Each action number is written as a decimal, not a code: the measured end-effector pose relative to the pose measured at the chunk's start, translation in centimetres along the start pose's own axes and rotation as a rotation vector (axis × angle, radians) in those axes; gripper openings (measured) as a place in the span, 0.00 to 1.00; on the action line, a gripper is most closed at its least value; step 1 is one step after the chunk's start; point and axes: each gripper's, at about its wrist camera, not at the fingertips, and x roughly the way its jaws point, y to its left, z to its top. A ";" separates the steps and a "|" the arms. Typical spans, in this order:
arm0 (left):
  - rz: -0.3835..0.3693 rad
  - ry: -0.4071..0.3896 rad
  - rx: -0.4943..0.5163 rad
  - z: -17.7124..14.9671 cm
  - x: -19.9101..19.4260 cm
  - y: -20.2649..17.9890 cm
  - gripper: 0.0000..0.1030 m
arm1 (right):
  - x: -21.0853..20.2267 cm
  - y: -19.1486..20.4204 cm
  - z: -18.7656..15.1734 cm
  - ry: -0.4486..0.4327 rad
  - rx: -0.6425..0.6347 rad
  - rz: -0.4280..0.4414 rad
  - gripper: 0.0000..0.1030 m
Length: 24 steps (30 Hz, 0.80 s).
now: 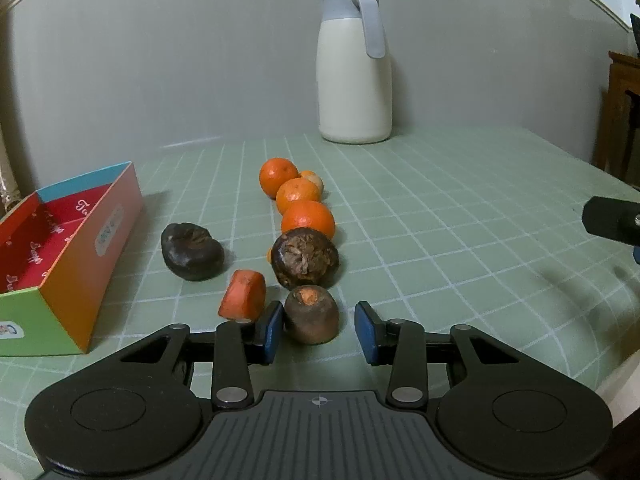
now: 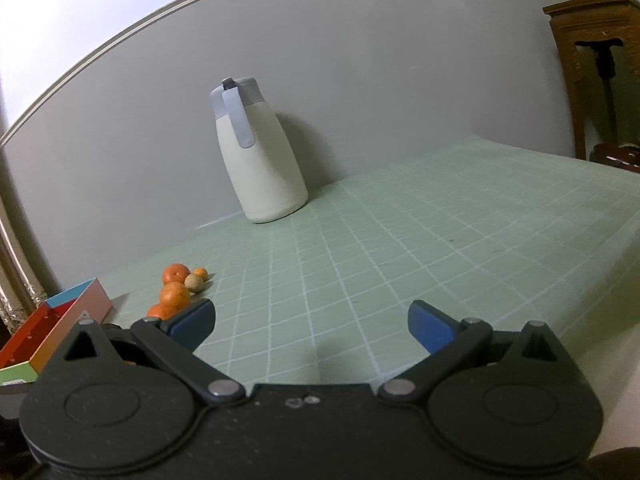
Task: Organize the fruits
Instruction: 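Move the left tool to the brown round fruit and close on it, then carry the brown fruit with the left tool into the box and release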
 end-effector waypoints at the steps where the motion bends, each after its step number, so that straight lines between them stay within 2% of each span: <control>1: -0.006 -0.002 -0.002 0.0 0.0 0.0 0.29 | 0.0 -0.1 0.0 0.000 0.000 -0.003 1.00; 8: -0.004 -0.009 0.012 0.0 0.0 -0.2 0.30 | 0.0 -0.5 -0.1 0.001 0.001 -0.008 1.00; 13: 0.032 -0.052 0.017 0.5 -0.9 0.7 0.30 | 0.0 -0.2 -0.2 0.005 -0.002 0.004 1.00; 18: 0.105 -0.107 0.016 1.2 -2.0 2.9 0.30 | 0.3 1.1 -0.4 0.013 -0.021 0.034 1.00; 24: 0.202 -0.146 -0.026 2.2 -2.8 7.6 0.30 | 1.0 3.3 -0.8 0.031 -0.053 0.078 1.00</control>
